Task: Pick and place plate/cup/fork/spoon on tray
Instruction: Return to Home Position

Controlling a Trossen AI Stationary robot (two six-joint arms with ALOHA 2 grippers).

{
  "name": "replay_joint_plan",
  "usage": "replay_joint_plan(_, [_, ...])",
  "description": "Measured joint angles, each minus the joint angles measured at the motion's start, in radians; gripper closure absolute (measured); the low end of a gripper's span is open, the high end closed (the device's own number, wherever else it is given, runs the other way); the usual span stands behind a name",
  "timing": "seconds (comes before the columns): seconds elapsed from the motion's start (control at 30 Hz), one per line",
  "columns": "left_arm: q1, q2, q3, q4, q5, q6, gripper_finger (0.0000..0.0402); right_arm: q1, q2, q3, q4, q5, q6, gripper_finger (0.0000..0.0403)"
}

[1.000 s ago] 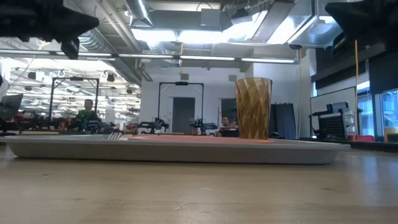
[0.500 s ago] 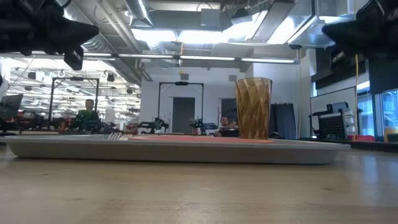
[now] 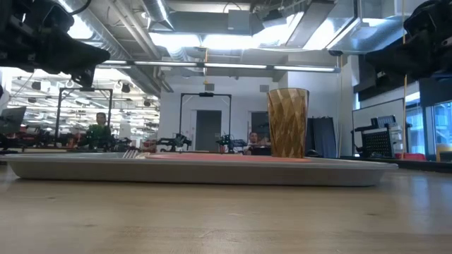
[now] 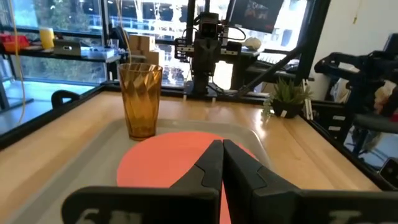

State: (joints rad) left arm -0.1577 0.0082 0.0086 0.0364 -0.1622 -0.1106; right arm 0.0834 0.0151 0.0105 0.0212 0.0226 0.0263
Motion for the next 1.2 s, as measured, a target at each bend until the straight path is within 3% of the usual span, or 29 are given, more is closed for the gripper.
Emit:
replay_joint_plan(0.43, [0.000,0.001,0.000,0.000,-0.003,0.131,0.0402,0.000,0.000,0.000,0.001,0.002,0.020,0.0383])
replay_joint_plan(1.2, [0.000,0.001,0.000,0.000,-0.004,0.121,0.0401,0.000,0.000,0.000,0.002,0.002,0.018,0.0383])
